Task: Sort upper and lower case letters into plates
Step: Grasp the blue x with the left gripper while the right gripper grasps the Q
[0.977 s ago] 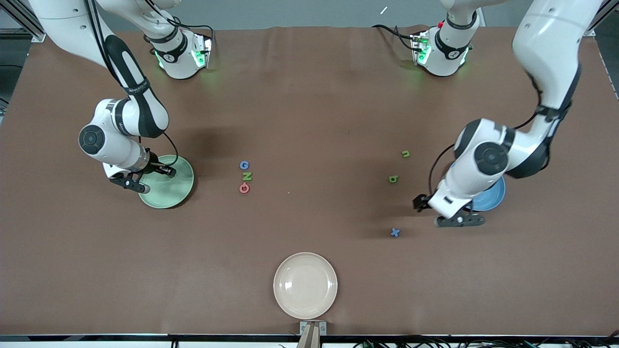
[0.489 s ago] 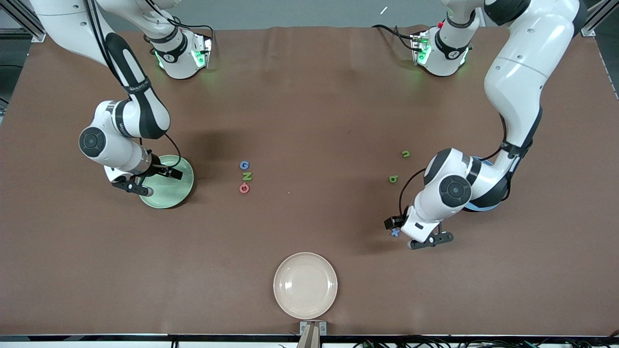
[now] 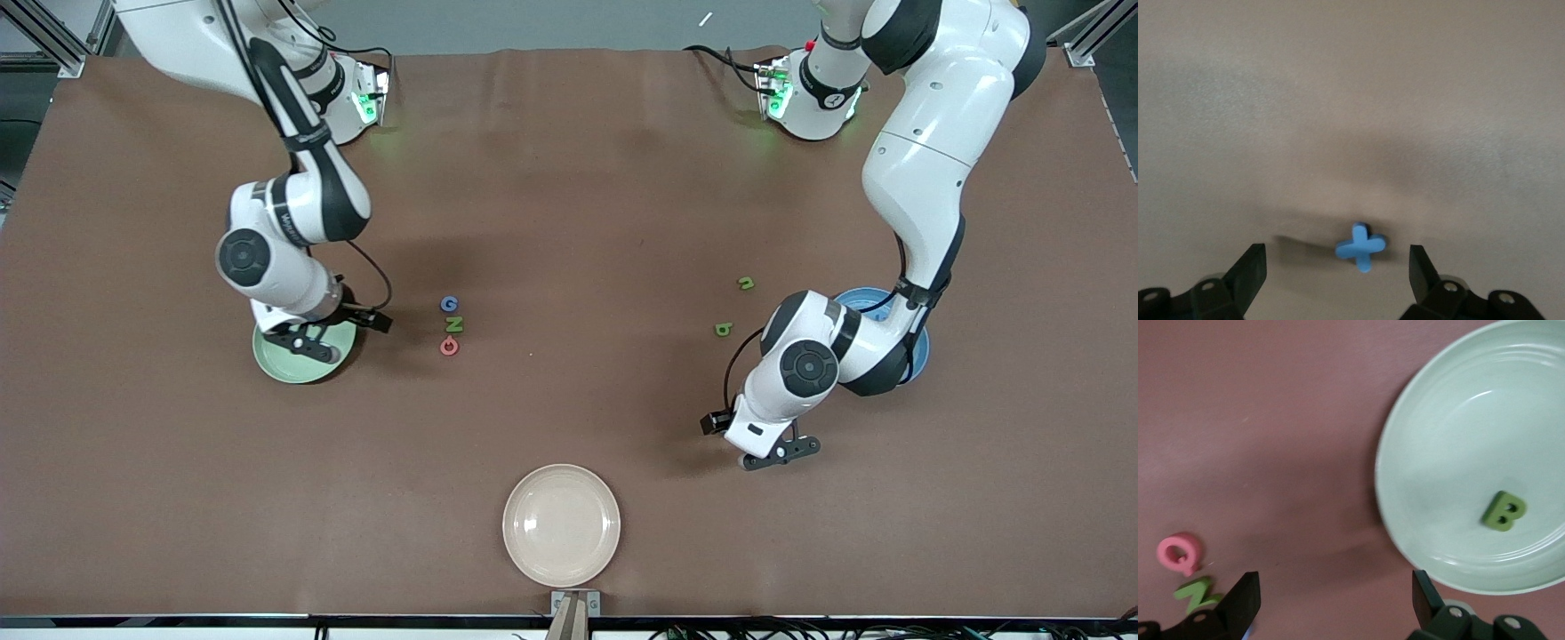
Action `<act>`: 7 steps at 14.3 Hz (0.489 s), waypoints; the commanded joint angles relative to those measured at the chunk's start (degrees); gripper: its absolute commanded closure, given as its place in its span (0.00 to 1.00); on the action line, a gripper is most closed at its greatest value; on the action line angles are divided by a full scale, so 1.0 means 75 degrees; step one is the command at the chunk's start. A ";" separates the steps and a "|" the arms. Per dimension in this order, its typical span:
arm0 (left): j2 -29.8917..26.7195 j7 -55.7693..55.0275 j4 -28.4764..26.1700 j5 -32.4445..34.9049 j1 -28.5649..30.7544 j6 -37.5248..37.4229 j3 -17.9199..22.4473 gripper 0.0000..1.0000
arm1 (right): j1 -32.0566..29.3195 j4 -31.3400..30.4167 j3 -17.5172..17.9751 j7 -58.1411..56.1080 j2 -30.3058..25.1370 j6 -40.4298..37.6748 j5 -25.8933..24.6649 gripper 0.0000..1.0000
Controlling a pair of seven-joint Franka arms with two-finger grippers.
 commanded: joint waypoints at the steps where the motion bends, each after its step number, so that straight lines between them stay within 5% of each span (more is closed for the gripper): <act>1: 0.0226 -0.0086 0.0466 0.0000 -0.0196 -0.0171 0.0086 0.14 | 0.0411 0.0365 -0.0056 0.0354 0.0369 0.0025 0.0097 0.00; 7: 0.0320 -0.0238 0.0525 0.0011 -0.0220 -0.0171 0.0086 0.38 | 0.1244 0.1009 -0.0056 0.1853 0.1224 0.0763 0.0097 0.00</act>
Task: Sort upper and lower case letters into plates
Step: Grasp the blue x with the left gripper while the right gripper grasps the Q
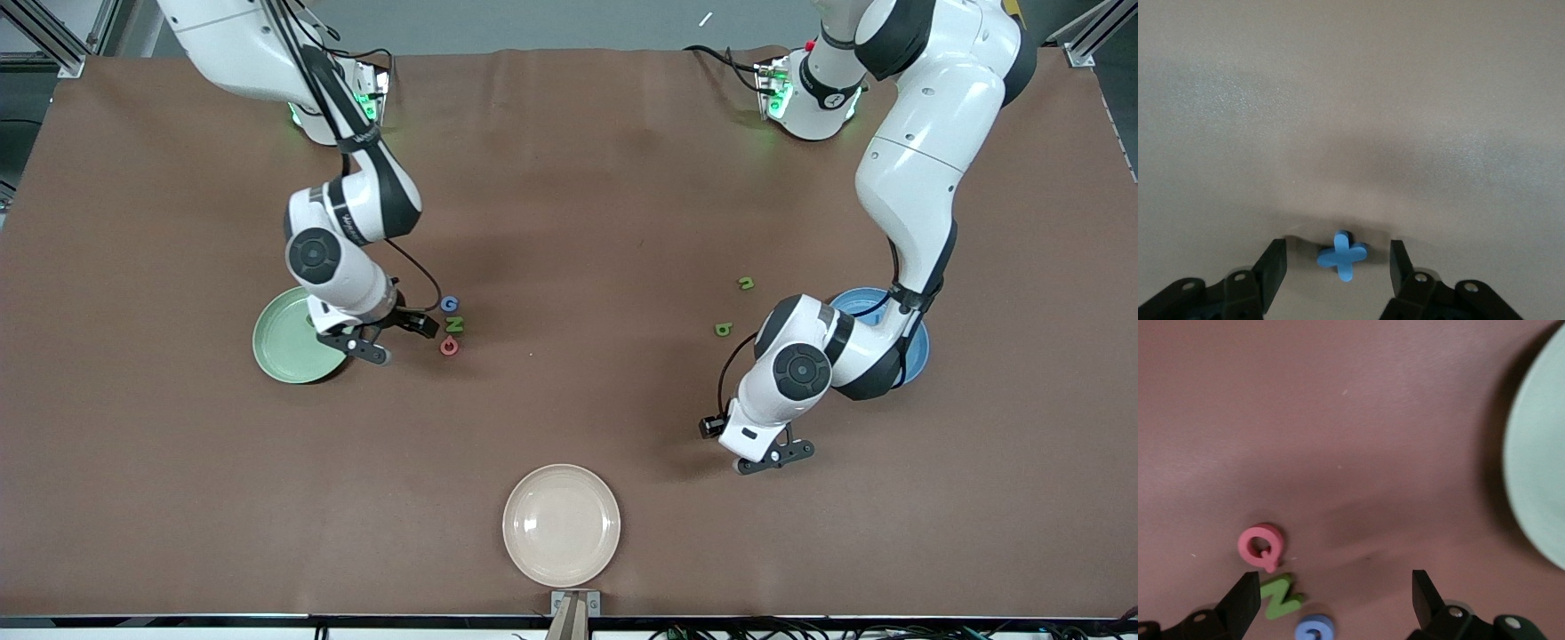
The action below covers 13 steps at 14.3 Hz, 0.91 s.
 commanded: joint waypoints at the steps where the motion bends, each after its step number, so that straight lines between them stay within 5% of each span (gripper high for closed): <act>1: 0.0146 -0.0145 0.0292 0.0011 -0.0130 -0.0168 0.0070 0.42 | 0.0383 0.0498 -0.0062 0.0687 0.0487 0.0117 0.0092 0.00; 6: 0.0146 -0.0145 0.0292 0.0023 -0.0166 -0.0168 0.0070 0.59 | 0.0630 0.0745 -0.0062 0.1064 0.0945 0.0456 0.0092 0.01; 13: 0.0099 -0.0110 0.0257 0.0046 -0.0166 -0.0191 0.0081 0.76 | 0.0701 0.0757 -0.0074 0.1181 0.1180 0.0832 0.0080 0.35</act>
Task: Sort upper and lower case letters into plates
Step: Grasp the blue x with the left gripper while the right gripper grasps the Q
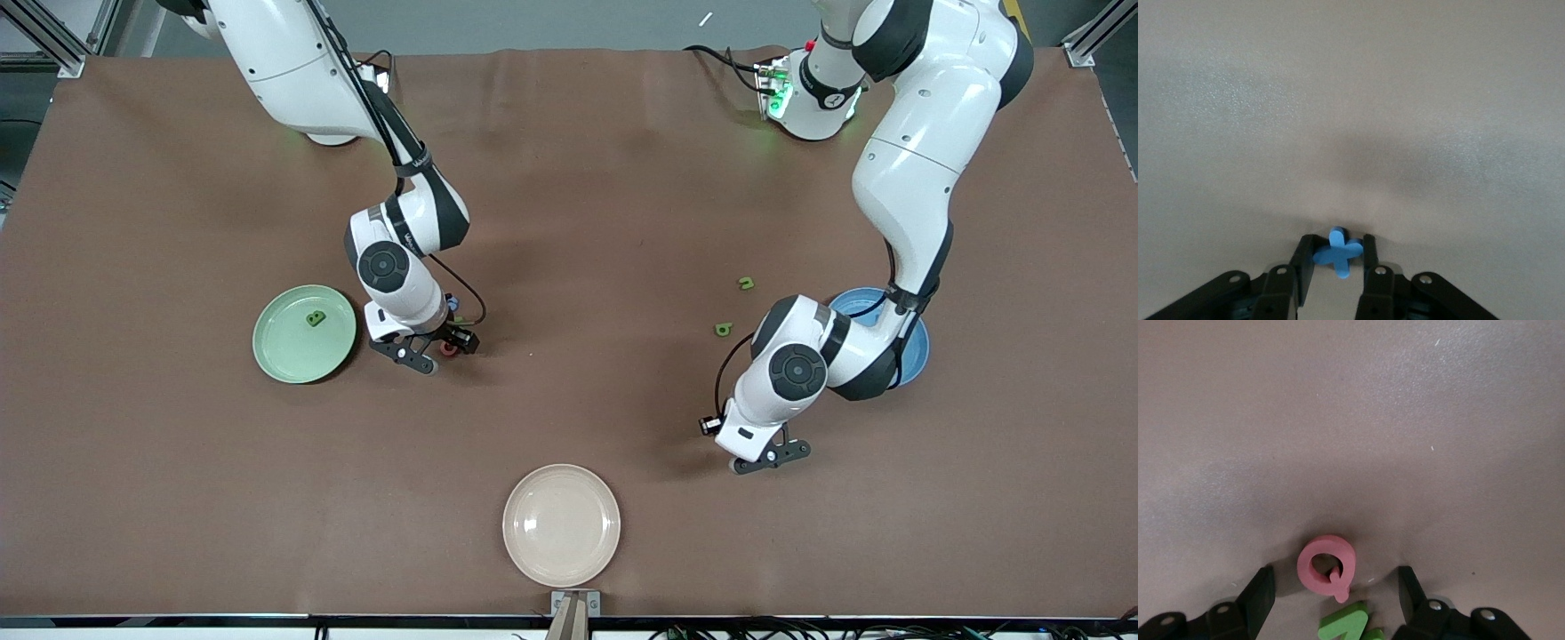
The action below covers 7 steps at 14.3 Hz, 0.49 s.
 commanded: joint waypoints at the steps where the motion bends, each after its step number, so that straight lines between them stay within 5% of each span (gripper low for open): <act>1: 0.0016 -0.0107 0.0209 0.0046 -0.0100 -0.0209 0.0074 0.76 | 0.0094 0.0087 -0.0067 0.0108 0.0051 0.0031 0.0080 0.43; 5: -0.0474 -0.0025 0.0116 0.0082 0.0111 -0.1062 0.0039 0.76 | 0.0071 0.0075 -0.0067 0.0119 0.0051 0.0007 0.0092 0.72; 7: -0.0849 0.0243 -0.0246 0.0093 0.0414 -0.1310 -0.0078 0.76 | 0.0024 0.0075 -0.0067 0.0108 0.0040 -0.0039 0.0092 0.96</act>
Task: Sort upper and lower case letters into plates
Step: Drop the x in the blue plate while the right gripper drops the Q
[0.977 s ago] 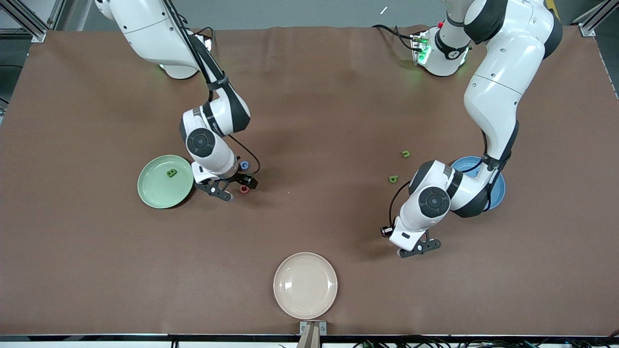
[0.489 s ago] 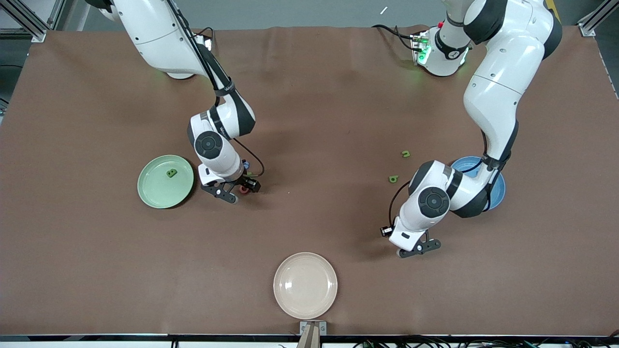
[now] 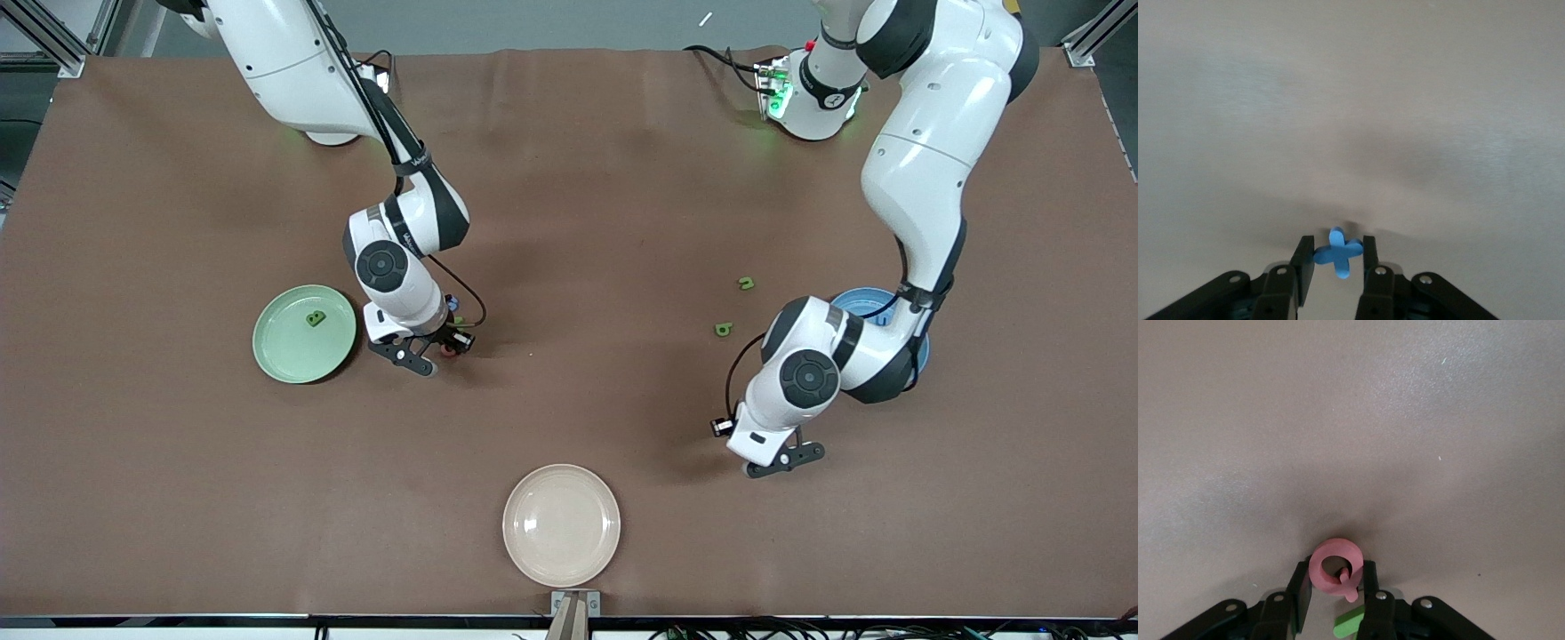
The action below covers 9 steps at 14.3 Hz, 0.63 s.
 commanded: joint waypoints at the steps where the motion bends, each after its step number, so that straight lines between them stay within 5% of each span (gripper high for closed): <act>1: -0.0806 0.0365 -0.0736 0.0070 0.0443 -0.0324 -0.0233 0.76 | 0.0000 -0.0039 -0.0050 0.0053 0.0078 -0.0023 0.0078 1.00; 9: -0.3244 0.2929 -0.4216 0.0082 0.4061 -0.0021 -0.2235 0.76 | -0.1029 -0.0320 -0.0121 -0.1620 -0.1408 -0.2048 -0.0074 1.00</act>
